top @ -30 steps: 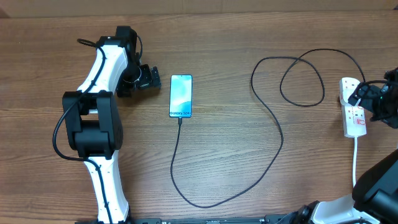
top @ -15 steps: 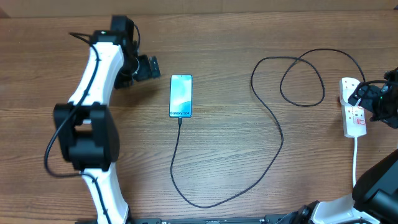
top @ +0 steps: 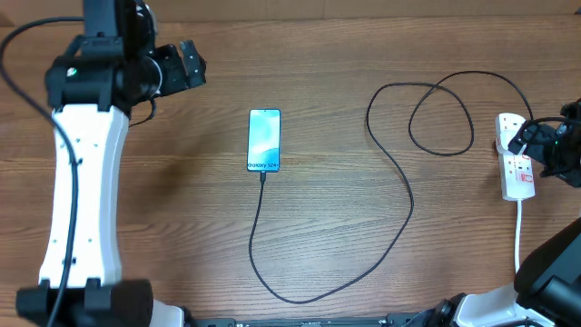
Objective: Plug charger to phone and switch on socket
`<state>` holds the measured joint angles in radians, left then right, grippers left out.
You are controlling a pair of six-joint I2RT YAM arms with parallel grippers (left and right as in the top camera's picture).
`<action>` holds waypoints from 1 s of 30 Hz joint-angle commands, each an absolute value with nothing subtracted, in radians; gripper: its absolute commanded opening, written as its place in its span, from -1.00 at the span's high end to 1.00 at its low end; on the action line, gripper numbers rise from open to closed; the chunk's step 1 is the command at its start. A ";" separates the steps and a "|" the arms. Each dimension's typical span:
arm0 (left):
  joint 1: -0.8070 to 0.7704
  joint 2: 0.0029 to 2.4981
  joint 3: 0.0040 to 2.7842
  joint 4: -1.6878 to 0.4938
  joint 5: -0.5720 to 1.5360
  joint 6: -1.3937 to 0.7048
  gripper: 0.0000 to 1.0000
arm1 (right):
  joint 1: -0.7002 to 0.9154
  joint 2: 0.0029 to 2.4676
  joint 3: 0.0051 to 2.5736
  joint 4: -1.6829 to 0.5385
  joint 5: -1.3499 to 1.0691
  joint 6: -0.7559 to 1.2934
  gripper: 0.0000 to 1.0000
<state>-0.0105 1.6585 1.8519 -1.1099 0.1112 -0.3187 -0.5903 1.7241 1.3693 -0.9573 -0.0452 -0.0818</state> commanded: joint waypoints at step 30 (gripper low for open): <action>-0.035 1.563 1.592 -0.928 0.071 -0.194 -0.99 | -0.596 1.711 1.374 -0.951 -0.043 -0.076 -1.00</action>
